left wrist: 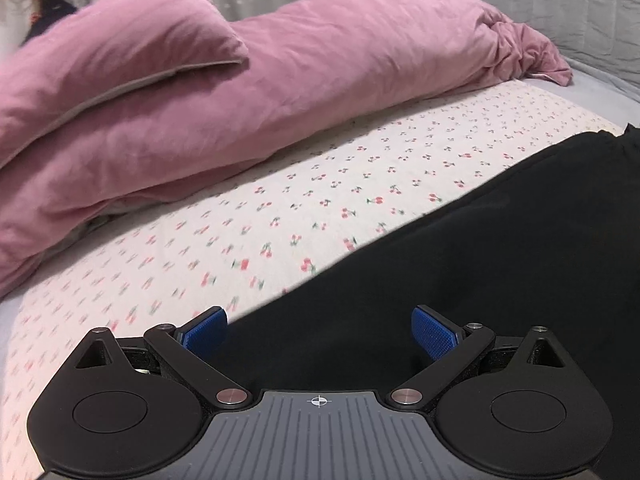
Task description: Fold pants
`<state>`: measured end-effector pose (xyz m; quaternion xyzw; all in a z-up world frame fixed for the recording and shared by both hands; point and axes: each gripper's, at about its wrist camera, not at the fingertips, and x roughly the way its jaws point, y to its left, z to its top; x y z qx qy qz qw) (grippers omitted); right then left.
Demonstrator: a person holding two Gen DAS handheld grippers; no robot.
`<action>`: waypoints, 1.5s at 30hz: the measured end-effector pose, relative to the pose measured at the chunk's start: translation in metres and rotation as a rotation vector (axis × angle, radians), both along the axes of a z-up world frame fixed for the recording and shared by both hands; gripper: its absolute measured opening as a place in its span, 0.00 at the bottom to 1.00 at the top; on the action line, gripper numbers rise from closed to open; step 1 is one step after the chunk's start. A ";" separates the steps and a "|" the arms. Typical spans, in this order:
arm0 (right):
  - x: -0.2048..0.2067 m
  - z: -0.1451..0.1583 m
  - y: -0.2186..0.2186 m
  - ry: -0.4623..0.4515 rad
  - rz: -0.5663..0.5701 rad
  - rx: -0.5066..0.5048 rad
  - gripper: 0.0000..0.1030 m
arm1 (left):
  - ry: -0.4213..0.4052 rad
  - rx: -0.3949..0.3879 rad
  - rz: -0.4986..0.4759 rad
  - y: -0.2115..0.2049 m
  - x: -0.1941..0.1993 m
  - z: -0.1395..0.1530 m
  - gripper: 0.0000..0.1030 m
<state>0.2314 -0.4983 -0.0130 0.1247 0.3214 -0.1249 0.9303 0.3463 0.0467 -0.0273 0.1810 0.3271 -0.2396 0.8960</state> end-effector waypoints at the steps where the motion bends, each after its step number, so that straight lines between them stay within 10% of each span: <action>1: 0.009 -0.004 -0.006 0.009 0.002 0.000 0.84 | 0.014 -0.011 -0.008 0.000 0.011 -0.003 0.95; 12: 0.083 -0.053 -0.021 0.141 0.015 -0.145 0.78 | 0.168 -0.023 -0.080 0.001 0.071 -0.043 0.57; 18: 0.079 -0.055 -0.008 0.049 0.036 -0.186 0.36 | 0.124 0.011 -0.038 -0.024 0.053 -0.043 0.09; 21: 0.074 -0.044 0.000 -0.002 0.010 -0.239 0.07 | 0.048 0.055 0.013 -0.038 0.036 -0.045 0.05; 28: 0.071 -0.026 -0.022 -0.031 -0.032 -0.244 0.07 | -0.066 -0.052 0.098 -0.023 0.030 -0.030 0.05; 34: 0.073 -0.030 -0.038 -0.053 -0.003 -0.087 0.56 | -0.022 -0.015 0.096 -0.031 0.041 -0.051 0.05; 38: 0.084 -0.033 -0.038 0.019 0.031 -0.076 0.58 | -0.012 -0.036 0.104 -0.027 0.042 -0.051 0.06; 41: 0.097 -0.052 -0.026 0.178 0.041 -0.170 0.47 | -0.018 -0.029 0.106 -0.028 0.037 -0.052 0.06; 45: 0.091 -0.050 -0.014 0.143 0.039 -0.210 0.17 | -0.022 -0.034 0.121 -0.029 0.035 -0.051 0.06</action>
